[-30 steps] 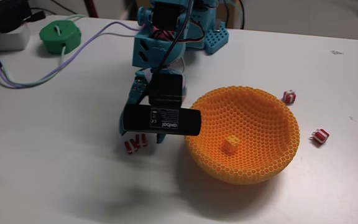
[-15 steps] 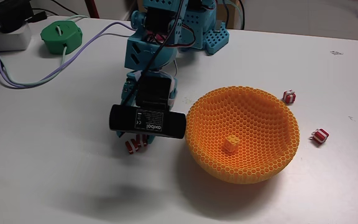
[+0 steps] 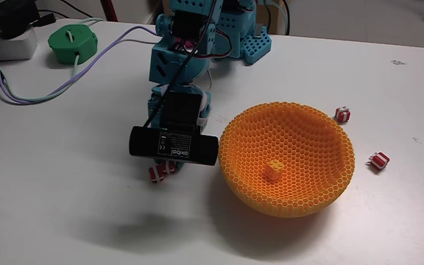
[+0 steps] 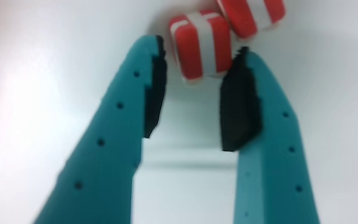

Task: Place cube pieces into the yellow basket

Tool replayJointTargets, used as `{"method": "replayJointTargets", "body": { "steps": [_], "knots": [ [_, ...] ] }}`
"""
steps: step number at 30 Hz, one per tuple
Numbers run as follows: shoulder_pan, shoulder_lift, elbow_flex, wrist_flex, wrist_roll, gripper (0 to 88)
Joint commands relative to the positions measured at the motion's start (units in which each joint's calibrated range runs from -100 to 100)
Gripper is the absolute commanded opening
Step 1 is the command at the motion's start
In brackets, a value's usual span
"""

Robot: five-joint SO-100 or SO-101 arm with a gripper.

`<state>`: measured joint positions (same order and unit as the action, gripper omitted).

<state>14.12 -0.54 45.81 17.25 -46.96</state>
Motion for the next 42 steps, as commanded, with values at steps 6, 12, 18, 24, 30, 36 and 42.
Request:
{"method": "replayJointTargets", "body": {
  "steps": [6, 12, 18, 24, 30, 36, 42],
  "knots": [
    [0.33, 0.26, -0.12, -4.91, 0.98, 0.0],
    [1.35, -0.78, -4.36, -5.61, 3.27, 0.0],
    [0.88, -7.98, -11.77, 2.99, 4.05, 0.0],
    [-5.17, -16.79, -27.66, 30.71, 5.08, 0.0],
    [-24.09, -22.66, -25.06, 43.57, -0.29, 0.0],
    [-37.23, -22.85, -15.05, 36.7, -5.32, 8.2],
    [-38.35, -23.42, -15.43, 32.01, 0.39, 42.5]
  ]
}}
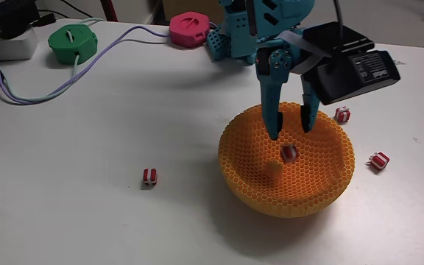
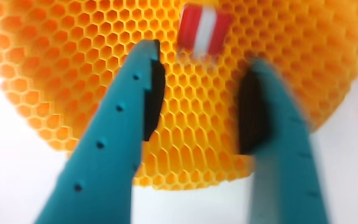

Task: Place cube pieces into the yellow basket

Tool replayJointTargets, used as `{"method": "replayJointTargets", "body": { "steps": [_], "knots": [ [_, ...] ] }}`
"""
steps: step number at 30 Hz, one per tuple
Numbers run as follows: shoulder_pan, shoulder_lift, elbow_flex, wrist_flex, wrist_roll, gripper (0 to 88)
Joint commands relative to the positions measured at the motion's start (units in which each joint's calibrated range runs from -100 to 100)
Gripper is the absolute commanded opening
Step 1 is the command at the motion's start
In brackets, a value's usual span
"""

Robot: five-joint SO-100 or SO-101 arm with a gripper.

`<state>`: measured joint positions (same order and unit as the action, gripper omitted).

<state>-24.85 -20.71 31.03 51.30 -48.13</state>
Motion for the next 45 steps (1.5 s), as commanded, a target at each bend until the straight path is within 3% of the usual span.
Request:
{"method": "replayJointTargets", "body": {
  "steps": [1, 7, 11, 15, 24, 34, 45],
  "knots": [
    [1.46, -3.34, -1.04, -2.13, 2.1, 43.9],
    [15.26, -3.44, -4.41, -4.13, 5.03, 43.3],
    [28.4, 0.92, -7.2, -6.21, 4.3, 37.8],
    [35.67, 7.64, -6.91, -12.21, 3.52, 34.7],
    [37.25, 16.26, 7.43, -30.1, 0.73, 32.5],
    [38.83, 19.86, 13.5, -40.01, 2.34, 32.0],
    [39.67, 27.72, 7.05, -44.87, 3.76, 29.7]
  ]
}}
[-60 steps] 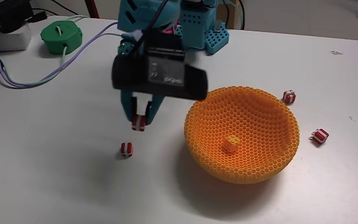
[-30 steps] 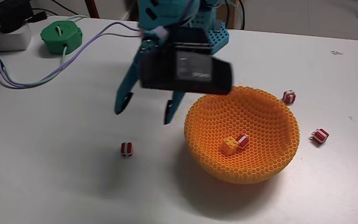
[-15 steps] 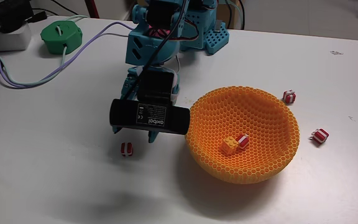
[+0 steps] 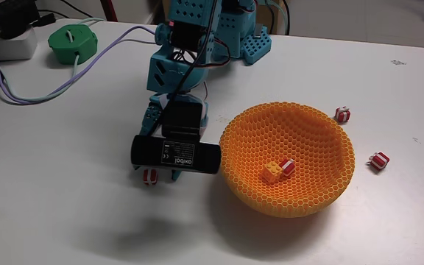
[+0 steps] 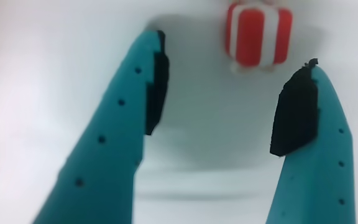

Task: Place cube pieces into the yellow basket

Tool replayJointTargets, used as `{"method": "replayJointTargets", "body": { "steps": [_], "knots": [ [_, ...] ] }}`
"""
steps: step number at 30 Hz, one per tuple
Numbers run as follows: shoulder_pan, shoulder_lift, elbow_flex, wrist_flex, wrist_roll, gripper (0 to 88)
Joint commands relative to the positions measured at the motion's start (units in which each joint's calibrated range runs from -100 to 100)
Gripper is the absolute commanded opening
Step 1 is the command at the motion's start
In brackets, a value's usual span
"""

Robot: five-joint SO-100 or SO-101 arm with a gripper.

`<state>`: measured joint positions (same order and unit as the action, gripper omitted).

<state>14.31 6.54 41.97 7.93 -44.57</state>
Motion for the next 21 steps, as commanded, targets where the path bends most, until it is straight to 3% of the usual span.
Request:
{"method": "replayJointTargets", "body": {
  "steps": [1, 6, 11, 18, 21],
  "knots": [
    [0.5, 1.13, -4.56, -1.76, 0.2, 29.4],
    [0.6, 3.12, -6.87, -2.11, -0.15, 23.9],
    [1.72, 3.21, -6.49, -0.46, -1.51, 0.0],
    [2.65, 0.65, -9.86, 0.15, 2.2, 0.0],
    [2.09, -3.89, -16.69, 8.75, 4.44, 0.0]
  ]
}}
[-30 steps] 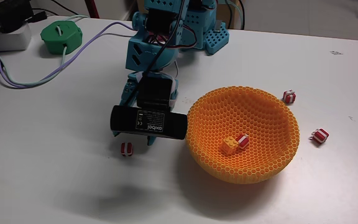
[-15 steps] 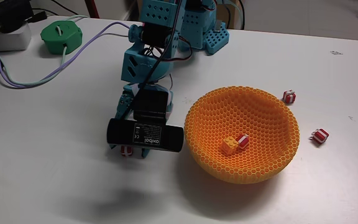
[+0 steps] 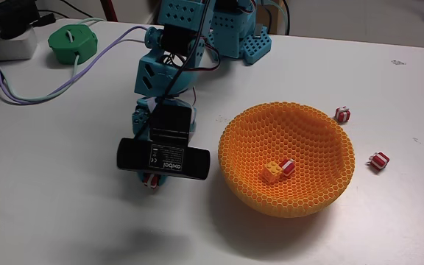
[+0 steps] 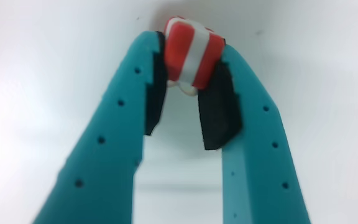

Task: Place cube pieces into the yellow basket

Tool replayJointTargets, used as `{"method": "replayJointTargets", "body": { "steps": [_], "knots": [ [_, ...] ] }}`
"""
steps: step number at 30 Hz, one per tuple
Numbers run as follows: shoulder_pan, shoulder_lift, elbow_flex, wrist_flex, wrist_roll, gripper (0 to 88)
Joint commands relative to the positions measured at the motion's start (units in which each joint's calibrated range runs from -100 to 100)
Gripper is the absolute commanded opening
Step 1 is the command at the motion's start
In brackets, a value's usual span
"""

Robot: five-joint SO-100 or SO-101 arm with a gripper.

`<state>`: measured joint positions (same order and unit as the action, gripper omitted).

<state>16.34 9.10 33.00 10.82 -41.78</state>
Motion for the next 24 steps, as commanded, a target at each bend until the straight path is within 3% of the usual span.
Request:
{"method": "replayJointTargets", "body": {
  "steps": [1, 4, 9, 13, 17, 18, 20, 21, 24],
  "knots": [
    [-0.5, -8.53, -10.91, 11.08, 2.44, 0.0],
    [-3.95, -15.92, -18.42, 28.02, 4.1, 0.0],
    [-17.09, -28.04, -12.93, 46.0, 0.54, 0.0],
    [-30.04, -33.72, -0.41, 44.09, -4.25, 0.0],
    [-34.7, -33.44, 3.35, 39.23, -5.67, 0.0],
    [-34.7, -33.34, 3.25, 38.19, -5.27, 2.7],
    [-35.82, -33.34, 2.19, 36.62, -1.27, 28.7],
    [-36.29, -33.44, 1.8, 36.01, 0.83, 37.7],
    [-37.5, -33.82, 1.42, 36.53, 2.93, 45.0]
  ]
}}
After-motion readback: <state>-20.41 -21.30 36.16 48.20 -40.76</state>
